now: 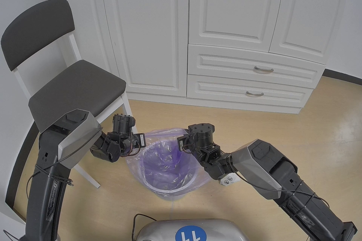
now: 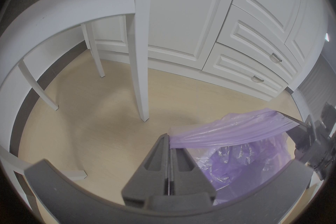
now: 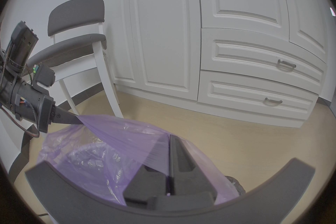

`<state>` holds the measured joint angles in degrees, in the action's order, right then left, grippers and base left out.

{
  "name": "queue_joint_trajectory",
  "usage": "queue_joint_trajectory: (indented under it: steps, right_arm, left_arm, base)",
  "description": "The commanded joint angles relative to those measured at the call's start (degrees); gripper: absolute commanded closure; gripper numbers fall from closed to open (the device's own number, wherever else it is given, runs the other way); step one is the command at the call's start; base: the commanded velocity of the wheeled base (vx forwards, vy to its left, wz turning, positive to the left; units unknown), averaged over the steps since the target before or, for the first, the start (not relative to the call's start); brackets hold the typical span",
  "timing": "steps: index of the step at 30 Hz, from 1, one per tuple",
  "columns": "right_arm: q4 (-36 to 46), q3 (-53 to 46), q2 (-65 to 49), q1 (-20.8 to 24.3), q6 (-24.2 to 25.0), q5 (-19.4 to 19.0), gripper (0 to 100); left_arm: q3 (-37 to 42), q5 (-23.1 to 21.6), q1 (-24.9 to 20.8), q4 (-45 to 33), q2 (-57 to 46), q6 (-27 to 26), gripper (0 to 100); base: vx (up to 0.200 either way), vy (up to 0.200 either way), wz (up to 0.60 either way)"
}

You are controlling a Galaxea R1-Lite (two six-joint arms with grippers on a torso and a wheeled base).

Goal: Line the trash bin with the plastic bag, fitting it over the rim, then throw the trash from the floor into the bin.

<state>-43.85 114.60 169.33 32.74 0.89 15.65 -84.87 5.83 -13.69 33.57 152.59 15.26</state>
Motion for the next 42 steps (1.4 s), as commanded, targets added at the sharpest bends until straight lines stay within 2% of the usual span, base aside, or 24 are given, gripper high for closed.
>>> queue_joint_trajectory:
  steps: [1, 6, 7, 8, 12, 19, 25, 32, 37, 42]
  right_arm:
    - [-0.2, 0.0, -0.1, 0.0, 0.0, -0.1, 100]
    - [-1.2, 0.0, -0.2, -0.4, 0.6, -2.2, 100]
    - [-1.8, 0.0, -0.3, -0.4, 0.8, -2.3, 100]
    - [-1.8, 0.0, -0.6, -0.3, 1.2, -1.9, 0]
    - [0.6, 0.0, -3.7, -0.2, 1.3, -1.8, 0]
    - [14.3, -10.4, -15.3, -0.2, 1.3, -4.1, 0]
    - [18.4, -14.3, -18.7, 0.0, 1.0, -4.2, 0]
    - [28.1, -23.1, -27.6, 0.0, -1.8, -4.1, 0]
    - [28.9, -27.6, -28.5, 2.1, -1.7, -4.2, 0]
    - [28.9, -26.0, -26.4, 2.8, -0.5, -6.1, 0]
  left_arm:
    - [-0.3, 0.1, 0.3, 0.0, 0.5, 0.0, 100]
    - [-0.3, 0.1, 0.3, 0.1, 0.5, 0.4, 100]
    - [-0.1, 0.1, 0.3, 0.0, 0.5, 0.5, 0]
    - [0.1, 0.1, 0.2, 0.0, 0.4, 0.5, 0]
    - [1.0, -0.2, 0.2, 0.0, 0.2, 0.3, 0]
    - [1.6, -0.6, 0.2, 0.3, -0.1, 0.1, 0]
    - [2.5, -0.7, -0.2, 1.1, -0.4, 0.0, 0]
    - [2.6, -0.7, -0.2, 1.1, -0.3, -0.1, 0]
    - [2.7, -0.7, -0.7, 1.2, -0.1, -0.1, 0]
    - [3.3, -0.7, -0.8, 1.2, -0.3, -0.2, 0]
  base:
    - [0.000, 0.000, 0.00]
    - [0.000, 0.000, 0.00]
    - [0.000, 0.000, 0.00]
    - [0.000, 0.000, 0.00]
    - [0.000, 0.000, 0.00]
    - [0.000, 0.000, 0.00]
    - [0.000, 0.000, 0.00]
    - [0.000, 0.000, 0.00]
    - [0.000, 0.000, 0.00]
    - [0.000, 0.000, 0.00]
